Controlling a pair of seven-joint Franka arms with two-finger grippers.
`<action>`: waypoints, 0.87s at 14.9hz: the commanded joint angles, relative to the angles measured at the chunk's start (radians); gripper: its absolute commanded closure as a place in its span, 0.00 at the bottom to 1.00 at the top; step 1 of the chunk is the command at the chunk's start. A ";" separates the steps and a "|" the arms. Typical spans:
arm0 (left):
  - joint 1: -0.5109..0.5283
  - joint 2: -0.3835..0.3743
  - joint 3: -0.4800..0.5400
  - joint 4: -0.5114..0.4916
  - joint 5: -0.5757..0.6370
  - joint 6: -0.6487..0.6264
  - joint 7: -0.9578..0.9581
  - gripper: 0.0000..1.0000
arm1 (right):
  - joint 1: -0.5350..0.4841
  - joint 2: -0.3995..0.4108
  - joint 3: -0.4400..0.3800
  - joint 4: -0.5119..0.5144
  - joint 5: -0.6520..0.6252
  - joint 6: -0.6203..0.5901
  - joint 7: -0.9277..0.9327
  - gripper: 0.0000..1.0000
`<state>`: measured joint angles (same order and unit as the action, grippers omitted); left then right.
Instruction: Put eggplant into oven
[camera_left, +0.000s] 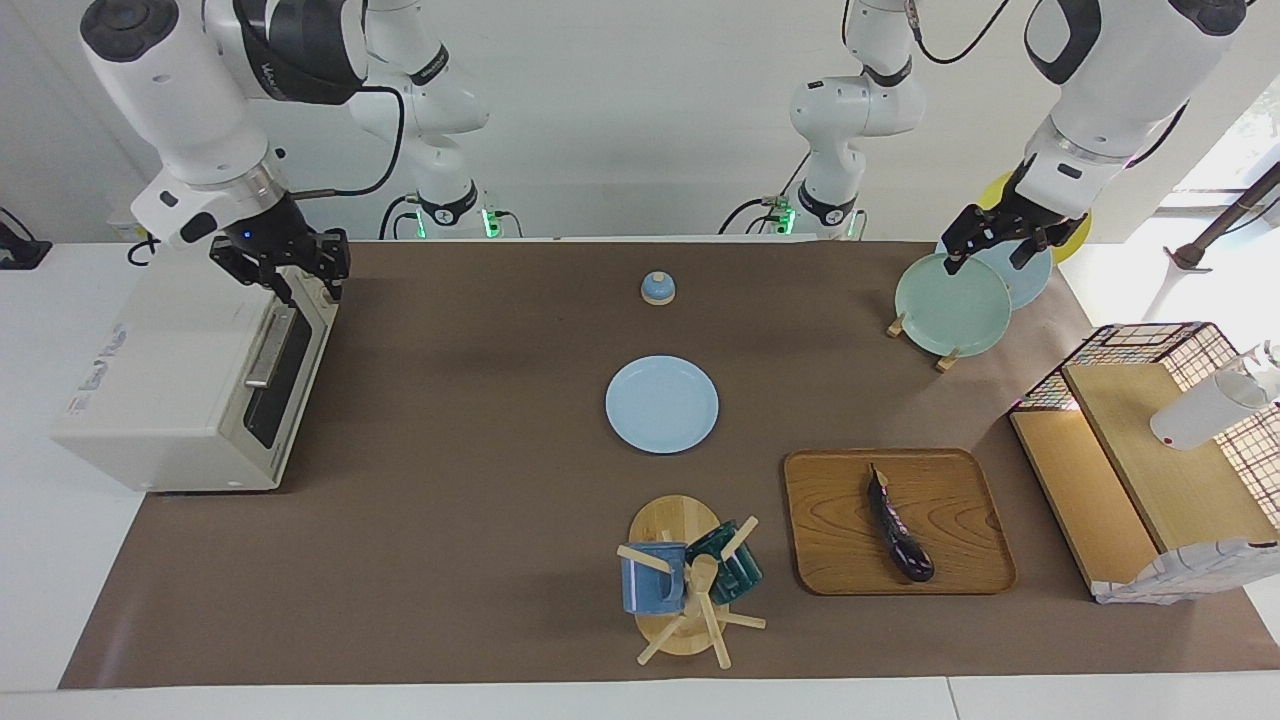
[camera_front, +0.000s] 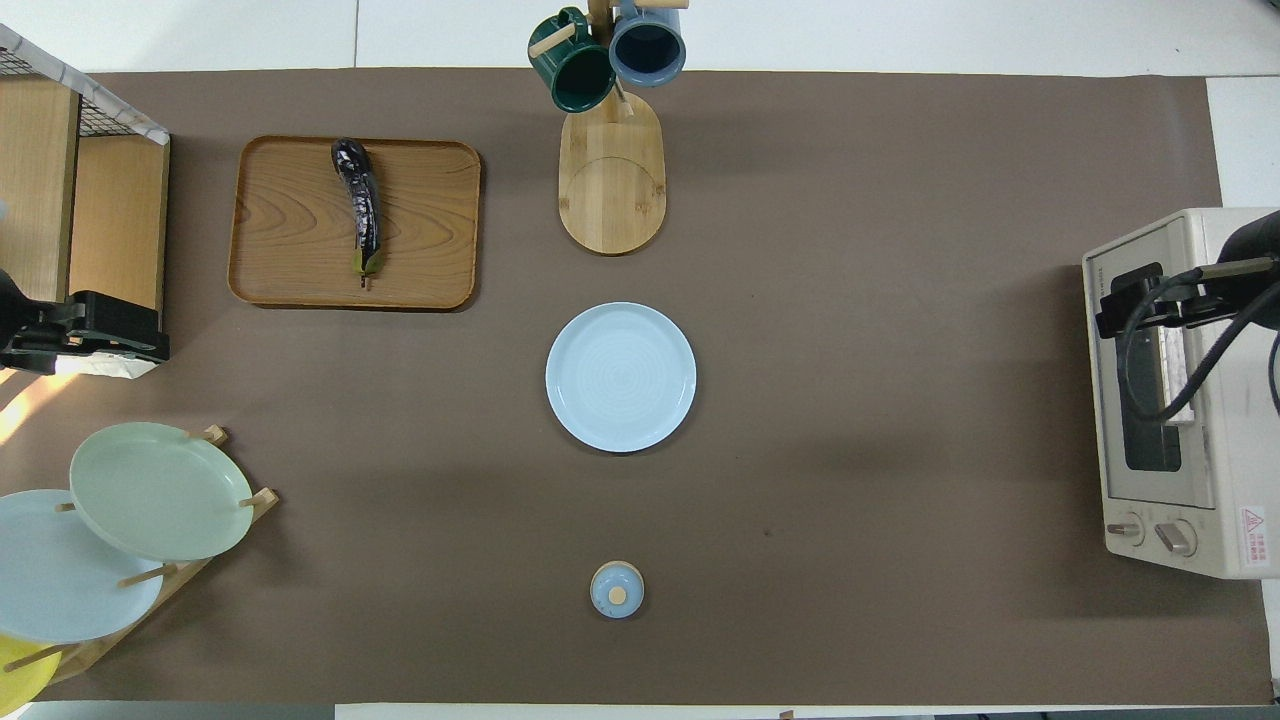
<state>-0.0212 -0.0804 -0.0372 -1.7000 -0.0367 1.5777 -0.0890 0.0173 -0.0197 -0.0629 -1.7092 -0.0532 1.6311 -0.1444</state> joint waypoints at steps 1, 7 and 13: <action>-0.006 -0.015 -0.001 -0.035 0.023 0.080 0.009 0.00 | -0.054 -0.091 -0.003 -0.206 -0.025 0.174 -0.060 1.00; -0.009 0.103 -0.007 -0.007 0.003 0.165 0.011 0.00 | -0.077 -0.054 -0.003 -0.297 -0.203 0.295 -0.032 1.00; -0.066 0.402 -0.007 0.186 -0.015 0.270 0.009 0.00 | -0.100 -0.043 -0.002 -0.346 -0.246 0.366 -0.032 1.00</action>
<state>-0.0635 0.1943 -0.0515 -1.6278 -0.0435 1.8181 -0.0887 -0.0659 -0.0531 -0.0748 -2.0200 -0.2753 1.9548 -0.1838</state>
